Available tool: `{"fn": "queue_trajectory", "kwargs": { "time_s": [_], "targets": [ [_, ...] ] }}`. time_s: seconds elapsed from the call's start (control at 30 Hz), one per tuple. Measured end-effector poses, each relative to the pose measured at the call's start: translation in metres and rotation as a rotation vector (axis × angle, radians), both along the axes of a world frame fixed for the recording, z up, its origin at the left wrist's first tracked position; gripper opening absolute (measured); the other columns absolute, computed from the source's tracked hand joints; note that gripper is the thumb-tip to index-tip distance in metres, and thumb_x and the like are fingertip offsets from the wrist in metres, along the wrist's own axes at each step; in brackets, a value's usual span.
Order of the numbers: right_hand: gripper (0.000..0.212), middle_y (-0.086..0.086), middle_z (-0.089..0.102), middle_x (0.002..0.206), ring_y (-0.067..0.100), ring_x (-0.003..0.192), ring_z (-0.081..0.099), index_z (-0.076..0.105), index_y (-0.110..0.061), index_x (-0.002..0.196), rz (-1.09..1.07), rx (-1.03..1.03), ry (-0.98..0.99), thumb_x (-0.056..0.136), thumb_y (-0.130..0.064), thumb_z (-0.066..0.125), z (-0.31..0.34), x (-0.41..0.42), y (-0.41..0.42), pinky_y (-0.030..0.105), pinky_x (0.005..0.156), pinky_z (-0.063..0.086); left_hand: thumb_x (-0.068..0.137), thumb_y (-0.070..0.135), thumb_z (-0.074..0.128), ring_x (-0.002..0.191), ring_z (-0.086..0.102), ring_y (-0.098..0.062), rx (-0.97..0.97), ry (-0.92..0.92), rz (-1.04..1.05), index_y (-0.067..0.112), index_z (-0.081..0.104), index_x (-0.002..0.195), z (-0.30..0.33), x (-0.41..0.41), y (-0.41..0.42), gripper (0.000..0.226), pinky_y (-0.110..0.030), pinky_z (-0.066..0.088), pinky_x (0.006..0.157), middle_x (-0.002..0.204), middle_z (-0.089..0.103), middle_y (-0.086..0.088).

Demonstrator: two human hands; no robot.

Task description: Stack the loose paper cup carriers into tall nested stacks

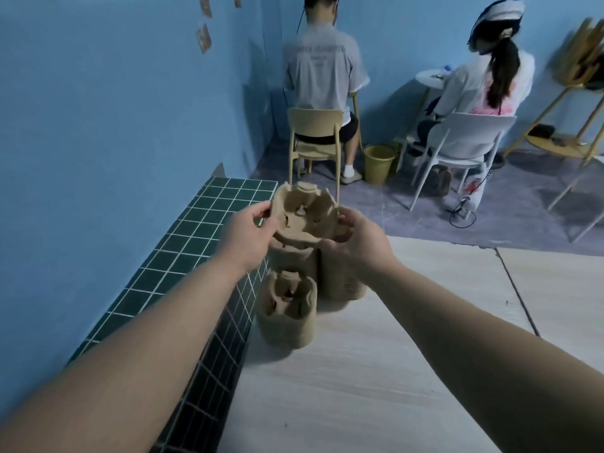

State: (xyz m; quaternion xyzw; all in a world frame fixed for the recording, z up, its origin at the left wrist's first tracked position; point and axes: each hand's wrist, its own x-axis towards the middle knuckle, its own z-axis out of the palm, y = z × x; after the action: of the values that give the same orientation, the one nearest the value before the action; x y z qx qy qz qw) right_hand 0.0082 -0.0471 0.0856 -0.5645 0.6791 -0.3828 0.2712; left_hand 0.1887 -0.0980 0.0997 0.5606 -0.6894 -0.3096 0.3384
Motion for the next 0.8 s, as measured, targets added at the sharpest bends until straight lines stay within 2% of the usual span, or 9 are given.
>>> {"fn": "queue_trajectory", "kwargs": {
  "time_s": [0.03,0.13,0.2,0.3,0.43,0.53,0.6,0.73,0.8],
  "targets": [
    [0.065,-0.007,0.062,0.120,0.012,0.101,0.062,0.048,-0.024,0.135,-0.001,0.000,0.016,0.077,-0.023,0.077,-0.002,0.005,-0.008,0.030,0.087,0.052,0.098,0.022,0.057,0.103,0.058,-0.008,0.015,0.004,-0.007,0.015,0.055,0.137,-0.003,0.004,-0.010,0.040,-0.006,0.045,0.072,0.125,0.061,0.008],
    [0.065,-0.006,0.060,0.123,0.012,0.101,0.060,0.045,-0.025,0.139,-0.026,0.022,0.174,0.080,-0.021,0.073,-0.010,0.017,-0.026,0.023,0.077,0.045,0.098,0.021,0.056,0.111,0.062,-0.022,0.083,-0.013,-0.032,0.013,0.054,0.138,-0.017,0.012,-0.032,0.041,-0.032,0.050,0.093,0.131,0.062,-0.002],
    [0.056,-0.002,0.061,0.122,0.009,0.092,0.056,0.049,-0.024,0.136,-0.036,0.070,0.242,0.084,-0.019,0.068,-0.015,0.022,-0.033,0.019,0.071,0.041,0.098,0.022,0.055,0.109,0.063,-0.027,0.116,-0.024,-0.052,0.013,0.054,0.138,-0.027,0.013,-0.039,0.041,-0.031,0.048,0.084,0.128,0.064,-0.004],
    [0.039,-0.004,0.062,0.101,0.007,0.082,0.054,0.057,-0.022,0.126,-0.008,0.105,0.322,0.088,-0.018,0.063,-0.019,0.025,-0.038,0.014,0.058,0.038,0.099,0.021,0.055,0.105,0.054,-0.012,0.122,-0.037,-0.051,0.011,0.054,0.138,-0.039,0.014,-0.047,0.040,-0.024,0.038,0.081,0.131,0.061,-0.004],
    [0.027,-0.003,0.063,0.103,0.014,0.091,0.054,0.060,-0.023,0.117,0.001,0.129,0.468,0.091,-0.024,0.058,-0.027,0.030,-0.043,0.025,0.071,0.043,0.099,0.025,0.055,0.119,0.057,-0.022,0.154,-0.050,-0.056,0.013,0.052,0.140,-0.051,0.018,-0.055,0.043,-0.027,0.043,0.088,0.136,0.059,-0.005],
    [0.025,-0.002,0.064,0.104,0.017,0.094,0.044,0.060,-0.025,0.116,-0.003,0.146,0.590,0.093,-0.029,0.052,-0.037,0.031,-0.044,0.031,0.075,0.040,0.099,0.025,0.054,0.112,0.061,-0.029,0.190,-0.089,-0.105,0.015,0.050,0.142,-0.060,0.021,-0.058,0.045,-0.033,0.047,0.081,0.132,0.062,-0.007],
    [0.027,-0.003,0.063,0.111,0.018,0.094,0.038,0.059,-0.025,0.119,-0.002,0.144,0.633,0.094,-0.031,0.048,-0.040,0.031,-0.043,0.031,0.075,0.035,0.096,0.028,0.057,0.110,0.062,-0.026,0.188,-0.120,-0.131,0.019,0.050,0.142,-0.066,0.023,-0.062,0.047,-0.032,0.047,0.081,0.131,0.062,-0.006],
    [0.037,-0.009,0.051,0.137,0.023,0.107,0.039,0.053,-0.026,0.131,0.016,0.145,0.718,0.096,-0.032,0.043,-0.047,0.031,-0.042,0.035,0.088,0.039,0.093,0.029,0.065,0.126,0.052,-0.025,0.230,-0.116,-0.165,0.019,0.043,0.146,-0.072,0.024,-0.063,0.058,-0.037,0.043,0.101,0.143,0.053,-0.005],
    [0.039,-0.011,0.045,0.143,0.025,0.110,0.039,0.050,-0.027,0.134,0.027,0.158,0.730,0.096,-0.033,0.042,-0.049,0.031,-0.043,0.038,0.089,0.040,0.093,0.026,0.065,0.129,0.050,-0.024,0.248,-0.101,-0.169,0.018,0.042,0.147,-0.074,0.024,-0.063,0.060,-0.037,0.041,0.102,0.144,0.051,-0.005]
  ]
}}
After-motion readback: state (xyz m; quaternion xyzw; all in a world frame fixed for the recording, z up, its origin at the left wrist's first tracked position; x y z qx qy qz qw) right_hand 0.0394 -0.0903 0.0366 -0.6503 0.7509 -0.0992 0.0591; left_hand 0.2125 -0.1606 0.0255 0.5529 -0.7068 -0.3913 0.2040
